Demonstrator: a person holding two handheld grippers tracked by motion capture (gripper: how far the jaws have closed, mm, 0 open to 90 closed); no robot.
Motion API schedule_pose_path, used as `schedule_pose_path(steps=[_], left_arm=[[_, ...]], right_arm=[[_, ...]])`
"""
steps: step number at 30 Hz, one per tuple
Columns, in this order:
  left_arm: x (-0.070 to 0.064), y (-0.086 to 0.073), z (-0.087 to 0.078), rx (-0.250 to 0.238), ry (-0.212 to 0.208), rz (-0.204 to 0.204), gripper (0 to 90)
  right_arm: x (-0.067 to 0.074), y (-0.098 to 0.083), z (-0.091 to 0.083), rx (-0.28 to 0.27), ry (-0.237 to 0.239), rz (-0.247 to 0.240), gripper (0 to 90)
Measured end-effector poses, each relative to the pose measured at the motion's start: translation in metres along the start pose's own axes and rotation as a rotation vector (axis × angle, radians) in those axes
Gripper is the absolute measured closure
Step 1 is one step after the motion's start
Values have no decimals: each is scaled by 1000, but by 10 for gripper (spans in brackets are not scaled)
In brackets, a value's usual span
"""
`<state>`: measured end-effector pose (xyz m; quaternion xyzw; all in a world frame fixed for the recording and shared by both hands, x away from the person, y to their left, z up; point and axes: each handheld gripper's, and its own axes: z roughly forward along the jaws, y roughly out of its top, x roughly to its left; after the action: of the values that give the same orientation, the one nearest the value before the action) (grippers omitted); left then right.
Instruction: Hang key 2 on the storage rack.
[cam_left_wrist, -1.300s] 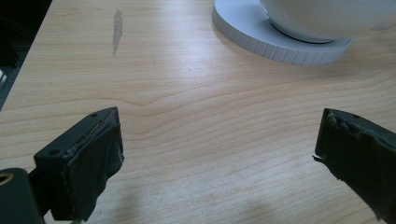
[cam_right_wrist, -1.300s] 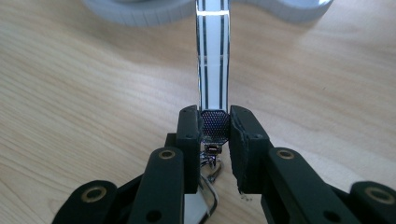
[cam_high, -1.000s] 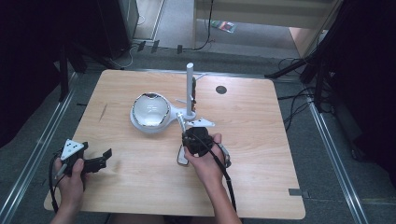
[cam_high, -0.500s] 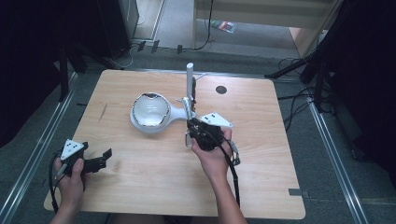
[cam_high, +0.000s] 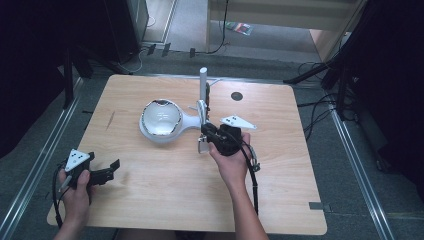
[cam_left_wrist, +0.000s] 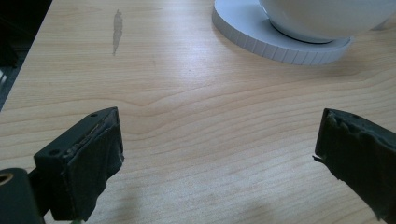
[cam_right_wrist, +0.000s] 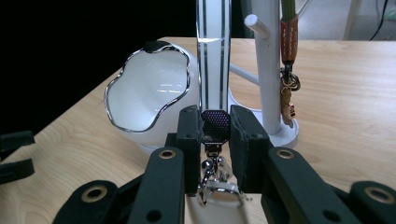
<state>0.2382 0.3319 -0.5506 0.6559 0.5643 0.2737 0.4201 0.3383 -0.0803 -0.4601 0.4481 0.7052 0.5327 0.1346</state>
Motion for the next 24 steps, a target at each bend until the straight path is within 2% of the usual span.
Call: schedule_pose_path(steps=[7, 13, 18, 24], left_arm=[[0, 0, 0, -1, 0, -1, 14], [0, 0, 0, 1, -2, 0, 14], [0, 0, 0, 2, -1, 5, 14], [-1, 0, 0, 4, -1, 11, 14]], right_arm=[[-12, 1, 4, 7, 41, 69, 758], [-18, 0, 7, 18, 60, 102, 759], [-23, 1, 9, 1, 85, 142, 759], [-27, 2, 7, -15, 93, 181, 758]])
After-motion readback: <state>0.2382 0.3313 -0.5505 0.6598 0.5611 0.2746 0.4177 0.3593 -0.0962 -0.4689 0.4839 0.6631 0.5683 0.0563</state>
